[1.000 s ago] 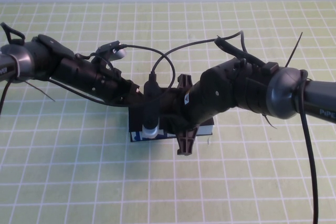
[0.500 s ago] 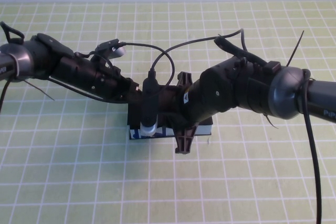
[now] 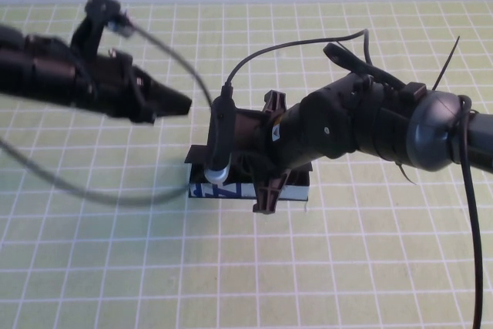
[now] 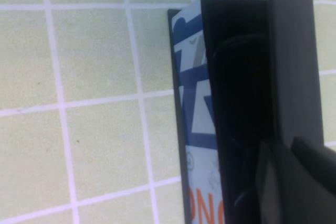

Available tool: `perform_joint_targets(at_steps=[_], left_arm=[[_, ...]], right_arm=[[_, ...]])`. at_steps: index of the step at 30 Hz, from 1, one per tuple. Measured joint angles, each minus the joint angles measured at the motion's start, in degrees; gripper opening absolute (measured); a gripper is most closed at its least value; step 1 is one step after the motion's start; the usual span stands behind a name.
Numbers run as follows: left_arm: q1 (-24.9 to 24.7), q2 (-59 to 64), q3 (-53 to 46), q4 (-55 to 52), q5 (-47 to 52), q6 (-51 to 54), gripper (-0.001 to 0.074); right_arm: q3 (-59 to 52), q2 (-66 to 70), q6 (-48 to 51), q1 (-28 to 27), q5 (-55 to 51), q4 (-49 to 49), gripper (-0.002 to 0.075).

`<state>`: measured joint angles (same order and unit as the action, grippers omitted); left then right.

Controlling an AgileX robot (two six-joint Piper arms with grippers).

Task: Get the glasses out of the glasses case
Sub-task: Pick up the glasses from the glasses case

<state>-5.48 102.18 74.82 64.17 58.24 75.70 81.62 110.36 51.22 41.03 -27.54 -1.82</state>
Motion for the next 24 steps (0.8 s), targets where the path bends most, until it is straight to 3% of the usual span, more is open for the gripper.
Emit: perform_joint_targets(at_steps=[4,7,17,24], left_arm=[[0.0,-4.2,-16.0,12.4,-2.3,22.8,-0.0004],[0.0,-3.2,-24.2,18.7,-4.3,32.8,-0.0004],[0.0,7.6,-24.1,30.0,-5.0,41.2,-0.0004],[0.0,11.0,-20.7,31.8,-3.5,41.9,-0.0004]], right_arm=[[0.0,-0.1,-0.5,0.0,0.2,0.4,0.0000],[0.0,-0.1,-0.7,0.0,0.3,0.5,0.0000],[-0.1,-0.1,-0.8,0.0,0.5,0.6,-0.0001],[-0.1,-0.1,-1.0,-0.1,0.9,0.6,-0.0004]])
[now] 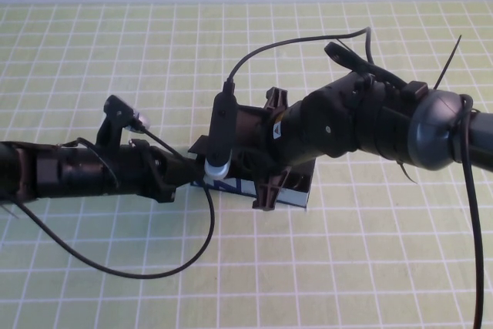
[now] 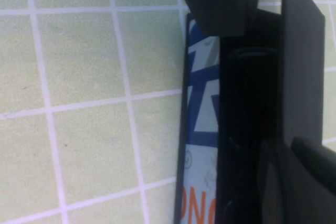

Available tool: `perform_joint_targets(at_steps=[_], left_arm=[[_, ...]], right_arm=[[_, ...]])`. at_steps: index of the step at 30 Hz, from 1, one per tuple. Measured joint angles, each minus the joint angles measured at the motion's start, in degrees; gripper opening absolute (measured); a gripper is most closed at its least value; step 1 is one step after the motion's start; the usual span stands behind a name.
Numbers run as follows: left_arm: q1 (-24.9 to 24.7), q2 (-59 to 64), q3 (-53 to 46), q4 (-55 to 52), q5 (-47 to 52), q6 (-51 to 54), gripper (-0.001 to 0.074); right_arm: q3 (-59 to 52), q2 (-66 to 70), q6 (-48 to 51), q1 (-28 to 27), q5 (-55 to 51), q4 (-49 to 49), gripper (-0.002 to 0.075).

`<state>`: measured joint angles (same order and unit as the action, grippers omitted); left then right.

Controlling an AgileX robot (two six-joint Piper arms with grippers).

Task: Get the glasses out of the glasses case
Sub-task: Pick up the glasses from the glasses case

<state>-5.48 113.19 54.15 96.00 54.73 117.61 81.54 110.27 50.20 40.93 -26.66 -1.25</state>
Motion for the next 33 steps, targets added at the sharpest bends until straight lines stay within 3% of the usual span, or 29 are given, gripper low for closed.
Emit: perform_joint_targets(at_steps=[11,30,33], left_arm=[[0.0,1.3,2.2,0.1,5.1,0.8,-0.0004],[0.0,1.3,2.2,1.1,-0.5,8.4,-0.0004],[0.0,1.3,2.2,1.5,-1.2,8.6,-0.0004]], right_arm=[[0.0,0.0,-0.1,-0.1,0.2,0.0,-0.0005],[0.0,-0.3,-1.3,-0.1,0.2,-2.1,-0.0004],[-0.1,-0.6,-2.8,-0.1,0.2,-2.6,0.0031]])
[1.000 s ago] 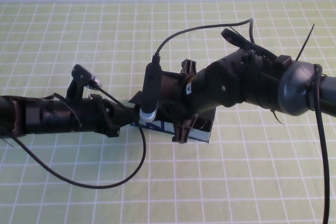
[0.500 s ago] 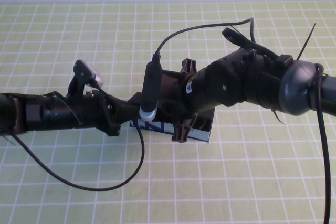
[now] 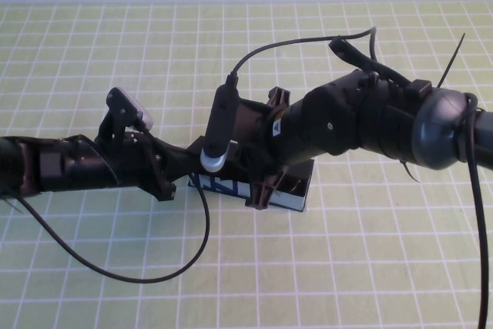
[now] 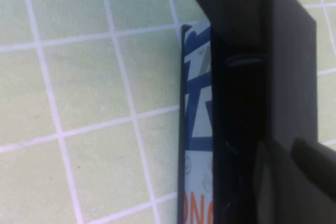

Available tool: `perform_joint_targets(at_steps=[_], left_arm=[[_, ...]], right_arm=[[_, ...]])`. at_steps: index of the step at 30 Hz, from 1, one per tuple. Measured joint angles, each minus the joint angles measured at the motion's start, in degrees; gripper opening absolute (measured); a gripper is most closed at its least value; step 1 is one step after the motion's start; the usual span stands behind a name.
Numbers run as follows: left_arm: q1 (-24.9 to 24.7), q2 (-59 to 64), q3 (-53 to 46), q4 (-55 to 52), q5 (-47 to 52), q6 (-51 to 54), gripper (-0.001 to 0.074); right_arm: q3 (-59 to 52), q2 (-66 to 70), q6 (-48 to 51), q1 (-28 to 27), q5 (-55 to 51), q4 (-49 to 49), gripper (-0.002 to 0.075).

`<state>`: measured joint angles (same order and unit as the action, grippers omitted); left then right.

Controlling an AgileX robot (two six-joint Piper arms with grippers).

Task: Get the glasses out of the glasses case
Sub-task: Pick up the glasses from the glasses case

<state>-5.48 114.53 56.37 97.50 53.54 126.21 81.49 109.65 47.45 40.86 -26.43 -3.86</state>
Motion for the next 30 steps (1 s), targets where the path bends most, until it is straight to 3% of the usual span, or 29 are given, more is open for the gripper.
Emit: perform_joint_targets(at_steps=[4,7,13,22,30], left_arm=[[0.0,0.0,0.0,0.1,0.0,0.0,-0.0004],[0.0,0.0,0.0,0.1,0.0,0.0,-0.0004],[0.0,0.0,0.0,0.3,0.0,-0.4,-0.0004],[0.0,0.0,0.0,0.4,-0.1,-1.3,-0.0004],[0.0,0.0,0.0,0.4,0.1,-2.2,-0.0004]], right_arm=[[-0.1,-2.5,-0.4,0.0,-1.1,-2.6,0.0127],[-0.1,-5.9,-1.4,0.0,-3.9,-8.8,0.0147],[-0.1,-8.8,-14.3,0.0,-11.8,-20.1,0.0015],[-0.1,-4.2,-39.3,0.0,-14.8,-6.4,-0.0016],[-0.1,-3.0,-48.6,-0.8,-11.5,3.0,-0.0016]])
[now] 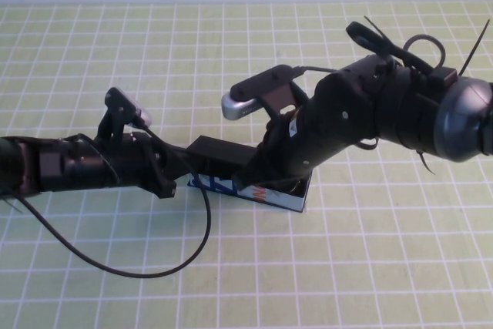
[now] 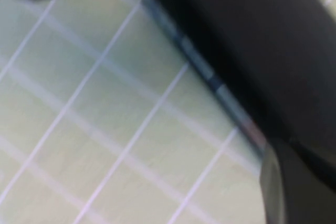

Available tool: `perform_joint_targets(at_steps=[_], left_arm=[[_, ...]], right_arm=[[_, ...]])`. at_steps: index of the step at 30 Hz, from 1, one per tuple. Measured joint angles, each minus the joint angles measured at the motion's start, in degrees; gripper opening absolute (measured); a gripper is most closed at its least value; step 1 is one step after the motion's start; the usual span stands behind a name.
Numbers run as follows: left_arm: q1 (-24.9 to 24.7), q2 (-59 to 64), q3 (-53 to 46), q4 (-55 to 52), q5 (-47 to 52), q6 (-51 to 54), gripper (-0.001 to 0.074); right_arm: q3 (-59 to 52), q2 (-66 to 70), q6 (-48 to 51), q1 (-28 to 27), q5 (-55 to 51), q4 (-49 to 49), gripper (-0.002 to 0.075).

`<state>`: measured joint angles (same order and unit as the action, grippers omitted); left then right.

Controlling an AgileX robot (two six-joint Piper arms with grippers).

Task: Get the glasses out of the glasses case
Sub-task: Pick up the glasses from the glasses case

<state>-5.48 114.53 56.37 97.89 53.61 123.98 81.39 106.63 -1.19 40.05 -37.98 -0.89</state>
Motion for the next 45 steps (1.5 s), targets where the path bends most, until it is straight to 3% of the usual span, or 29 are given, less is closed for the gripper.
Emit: perform_joint_targets(at_steps=[5,10,16,19,27,45], left_arm=[[0.0,0.0,0.0,-0.8,0.6,-1.0,-0.0004],[0.0,0.0,0.0,-1.0,0.8,-1.0,-0.0004],[0.0,0.0,0.0,-1.1,0.6,-1.7,-0.0004],[0.0,0.0,0.0,-1.1,0.4,-1.8,-0.0004],[0.0,0.0,0.0,-1.0,0.4,-2.3,-0.0004],[0.0,0.0,0.0,-1.0,0.3,-3.2,-0.0004]], right_arm=[[0.5,0.7,-1.0,-2.7,3.1,0.4,-0.0016],[2.8,1.6,-0.2,-3.9,-0.3,-1.5,-0.0016],[4.4,0.0,7.4,-3.6,-8.3,-14.0,-0.0016],[4.4,0.1,8.5,-2.1,-11.1,-15.7,-0.0016],[4.4,5.3,8.2,-0.4,-6.9,-15.2,-0.0016],[4.4,6.8,0.5,-2.3,1.3,-5.7,-0.0016]])
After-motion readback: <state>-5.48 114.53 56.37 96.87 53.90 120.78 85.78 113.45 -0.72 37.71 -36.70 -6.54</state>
